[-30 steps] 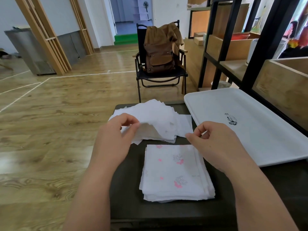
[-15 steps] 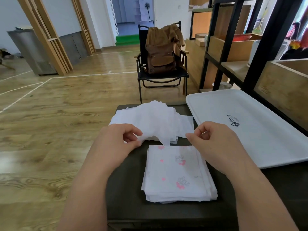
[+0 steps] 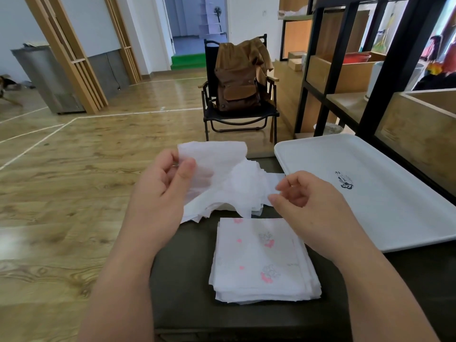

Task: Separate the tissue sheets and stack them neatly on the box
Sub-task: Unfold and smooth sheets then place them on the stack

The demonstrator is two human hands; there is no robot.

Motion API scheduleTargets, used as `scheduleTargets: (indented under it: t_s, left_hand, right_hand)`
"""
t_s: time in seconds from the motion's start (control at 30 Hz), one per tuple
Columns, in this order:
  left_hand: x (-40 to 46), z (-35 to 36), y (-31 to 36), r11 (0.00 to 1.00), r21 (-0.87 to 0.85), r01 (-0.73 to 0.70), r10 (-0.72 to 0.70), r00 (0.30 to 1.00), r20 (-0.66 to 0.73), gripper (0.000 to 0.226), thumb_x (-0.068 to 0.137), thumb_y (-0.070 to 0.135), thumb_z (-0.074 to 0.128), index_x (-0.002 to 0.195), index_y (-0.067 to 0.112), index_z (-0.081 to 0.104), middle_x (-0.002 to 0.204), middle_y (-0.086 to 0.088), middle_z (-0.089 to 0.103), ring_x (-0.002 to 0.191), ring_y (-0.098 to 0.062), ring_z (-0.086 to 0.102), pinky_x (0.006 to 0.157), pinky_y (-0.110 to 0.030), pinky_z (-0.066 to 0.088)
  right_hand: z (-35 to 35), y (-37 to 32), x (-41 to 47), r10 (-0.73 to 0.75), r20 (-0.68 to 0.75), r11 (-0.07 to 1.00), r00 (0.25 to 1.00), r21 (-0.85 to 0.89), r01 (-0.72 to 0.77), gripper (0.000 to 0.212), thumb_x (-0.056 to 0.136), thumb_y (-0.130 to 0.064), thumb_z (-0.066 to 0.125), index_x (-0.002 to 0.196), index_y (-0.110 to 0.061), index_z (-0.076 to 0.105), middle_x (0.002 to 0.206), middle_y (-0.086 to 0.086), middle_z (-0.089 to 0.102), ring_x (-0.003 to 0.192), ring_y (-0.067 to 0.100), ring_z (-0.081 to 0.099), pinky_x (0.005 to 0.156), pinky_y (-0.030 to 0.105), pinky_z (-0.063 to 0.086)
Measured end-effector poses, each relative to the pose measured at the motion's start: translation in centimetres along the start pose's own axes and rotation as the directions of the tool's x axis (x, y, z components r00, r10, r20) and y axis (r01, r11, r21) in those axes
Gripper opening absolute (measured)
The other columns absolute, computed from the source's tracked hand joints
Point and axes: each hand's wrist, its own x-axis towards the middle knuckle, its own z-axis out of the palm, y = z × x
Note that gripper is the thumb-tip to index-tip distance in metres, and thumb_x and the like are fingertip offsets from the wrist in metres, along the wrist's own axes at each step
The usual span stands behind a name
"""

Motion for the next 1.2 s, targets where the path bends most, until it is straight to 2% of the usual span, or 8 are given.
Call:
scheduleTargets:
  t_s: [0.13, 0.3, 0.47, 0.53, 0.67, 0.83, 1.0, 1.2]
  left_hand:
    - [-0.4, 0.5, 1.6, 0.980, -0.198, -0.013, 0.017, 1.000, 0.019, 0.022, 0.093, 0.046, 0.051, 0.092, 0.036, 0.071, 0.090, 0.006, 0.076, 0.080, -0.011, 0.074, 0.059, -0.023, 0.057]
    - [-0.4, 1.0, 1.8, 0.959, -0.270, 0.086, -0.100, 0.994, -0.040, 0.025, 0.095, 0.044, 0.052, 0.082, 0.034, 0.071, 0.080, 0.006, 0.074, 0.069, -0.008, 0.070, 0.053, -0.021, 0.053]
    - [-0.5, 1.4, 1.1, 0.975, -0.111, 0.191, -0.199, 0.977, -0.072, 0.019, 0.095, 0.048, 0.055, 0.106, 0.034, 0.061, 0.078, 0.002, 0.076, 0.068, -0.015, 0.074, 0.062, -0.030, 0.053]
    - [-0.4, 1.0, 1.0, 0.979, -0.078, 0.190, -0.193, 0.981, -0.036, 0.044, 0.083, 0.057, 0.060, 0.122, 0.041, 0.049, 0.079, 0.002, 0.077, 0.072, -0.015, 0.075, 0.071, -0.035, 0.051]
    - [-0.5, -0.2, 1.3, 0.989, 0.114, 0.093, -0.106, 0.989, 0.107, 0.041, 0.076, 0.046, 0.075, 0.112, 0.057, 0.058, 0.080, 0.011, 0.074, 0.073, -0.014, 0.070, 0.074, -0.028, 0.052]
    - [-0.5, 0.0, 1.2, 0.981, 0.173, 0.084, -0.088, 0.996, 0.014, 0.023, 0.076, 0.015, 0.082, 0.081, 0.037, 0.079, 0.071, 0.013, 0.069, 0.060, 0.002, 0.057, 0.054, -0.006, 0.042]
    - [-0.5, 0.1, 1.1, 0.964, 0.260, 0.053, -0.050, 0.999, -0.015, 0.013, 0.078, 0.024, 0.081, 0.075, 0.036, 0.077, 0.071, 0.018, 0.069, 0.056, 0.003, 0.055, 0.051, -0.008, 0.041]
    - [-0.7, 0.0, 2.1, 0.955, 0.296, -0.018, 0.011, 1.000, 0.026, 0.002, 0.079, 0.042, 0.074, 0.079, 0.043, 0.072, 0.104, 0.032, 0.062, 0.071, 0.005, 0.059, 0.062, -0.004, 0.041]
  right_hand:
    - [0.7, -1.0, -0.2, -0.112, 0.115, 0.969, 0.987, 0.234, 0.082, 0.038, 0.080, -0.047, 0.067, 0.110, -0.056, 0.045, 0.105, -0.035, 0.061, 0.101, -0.022, 0.052, 0.067, 0.001, 0.045]
    - [1.6, -1.5, -0.6, -0.196, 0.172, 0.919, 0.966, 0.375, 0.119, 0.056, 0.084, -0.035, 0.071, 0.122, -0.060, 0.037, 0.102, -0.035, 0.065, 0.098, -0.008, 0.063, 0.067, 0.012, 0.053]
    - [1.7, -1.9, -0.8, -0.204, 0.064, 0.918, 0.977, 0.360, 0.168, 0.053, 0.087, -0.024, 0.070, 0.119, -0.057, 0.043, 0.093, 0.002, 0.072, 0.084, 0.017, 0.069, 0.064, 0.031, 0.062]
    - [1.5, -1.9, -0.8, -0.200, 0.021, 0.915, 0.980, 0.362, 0.179, 0.052, 0.087, -0.021, 0.070, 0.117, -0.056, 0.046, 0.088, 0.010, 0.071, 0.081, 0.024, 0.069, 0.064, 0.037, 0.061]
    - [1.1, -1.7, -0.6, -0.191, -0.051, 0.917, 0.980, 0.348, 0.197, 0.044, 0.087, -0.019, 0.071, 0.111, -0.051, 0.052, 0.084, -0.009, 0.073, 0.079, 0.017, 0.069, 0.068, 0.033, 0.060]
    - [0.6, -1.2, -0.5, -0.166, -0.078, 0.932, 0.983, 0.312, 0.182, 0.024, 0.085, -0.022, 0.072, 0.099, -0.041, 0.068, 0.083, -0.021, 0.074, 0.083, 0.000, 0.070, 0.070, 0.026, 0.060]
    - [0.3, -1.1, -0.3, -0.153, -0.125, 0.967, 0.980, 0.188, 0.175, 0.008, 0.083, -0.030, 0.072, 0.085, -0.037, 0.072, 0.076, -0.023, 0.071, 0.078, 0.000, 0.068, 0.069, 0.029, 0.059]
    - [-0.5, -2.0, -0.5, -0.233, -0.169, 0.960, 0.958, 0.117, 0.254, 0.004, 0.081, -0.042, 0.060, 0.078, -0.042, 0.061, 0.097, -0.024, 0.057, 0.096, -0.006, 0.054, 0.063, 0.010, 0.048]
